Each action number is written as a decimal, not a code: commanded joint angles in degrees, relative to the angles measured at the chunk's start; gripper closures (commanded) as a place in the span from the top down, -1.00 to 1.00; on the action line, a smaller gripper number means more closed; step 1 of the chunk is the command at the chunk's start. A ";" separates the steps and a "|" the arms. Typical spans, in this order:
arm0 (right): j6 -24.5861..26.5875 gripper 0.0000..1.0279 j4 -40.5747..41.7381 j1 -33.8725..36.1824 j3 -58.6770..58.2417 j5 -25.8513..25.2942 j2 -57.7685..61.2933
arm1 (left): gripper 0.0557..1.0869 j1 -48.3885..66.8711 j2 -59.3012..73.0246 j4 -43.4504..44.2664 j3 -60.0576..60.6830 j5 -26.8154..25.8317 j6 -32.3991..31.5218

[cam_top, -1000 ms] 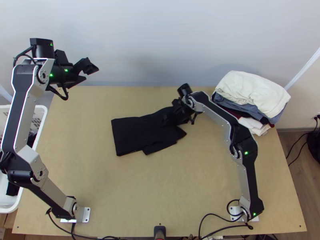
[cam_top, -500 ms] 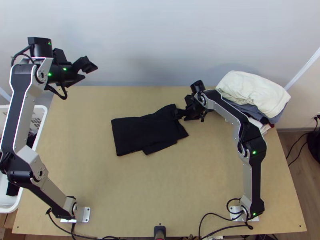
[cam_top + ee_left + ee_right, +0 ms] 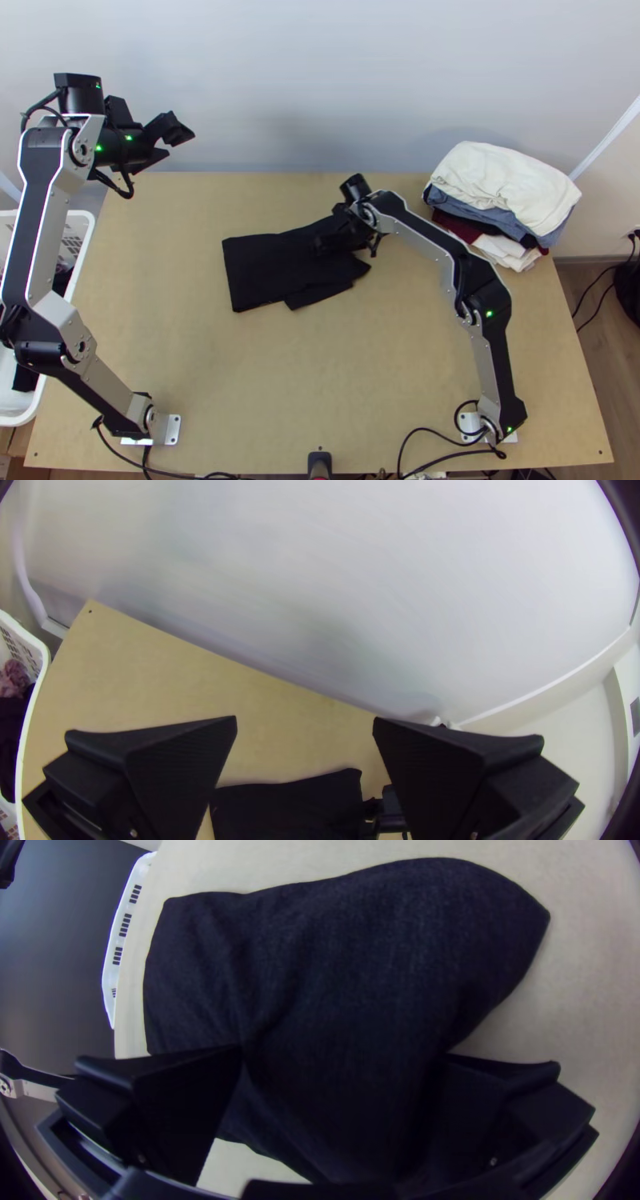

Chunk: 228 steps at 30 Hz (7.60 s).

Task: Fold the t-shirt

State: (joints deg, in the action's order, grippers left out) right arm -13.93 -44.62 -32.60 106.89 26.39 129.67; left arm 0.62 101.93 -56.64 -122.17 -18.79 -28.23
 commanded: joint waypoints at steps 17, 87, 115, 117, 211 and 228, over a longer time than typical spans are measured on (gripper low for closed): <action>-6.90 -0.95 0.94 6.67 0.34 4.90 -11.10 | 0.92 -0.36 -1.91 -0.66 -1.58 0.42 0.63; -15.25 -0.94 2.96 50.35 13.78 7.36 -21.30 | 0.92 -0.71 -2.79 -0.14 -2.46 0.33 0.45; 4.88 0.93 -0.03 64.94 -2.83 -11.63 -31.49 | 0.92 0.52 -2.61 -0.49 -2.46 -0.20 0.45; 6.20 0.93 1.73 66.00 -4.15 -13.91 -32.72 | 0.92 0.52 -2.70 -0.49 -2.46 -0.20 0.45; 16.83 0.93 64.48 24.78 -76.22 -38.35 -111.12 | 0.90 -30.07 -95.87 73.87 105.03 13.86 25.59; 13.58 0.93 62.11 20.91 -106.80 -38.61 -130.11 | 0.90 -32.35 -102.02 67.45 122.35 14.39 29.20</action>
State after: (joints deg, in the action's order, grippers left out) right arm -1.02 18.96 -10.50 0.71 -12.05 1.28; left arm -31.11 0.27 13.34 -2.31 -4.67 0.25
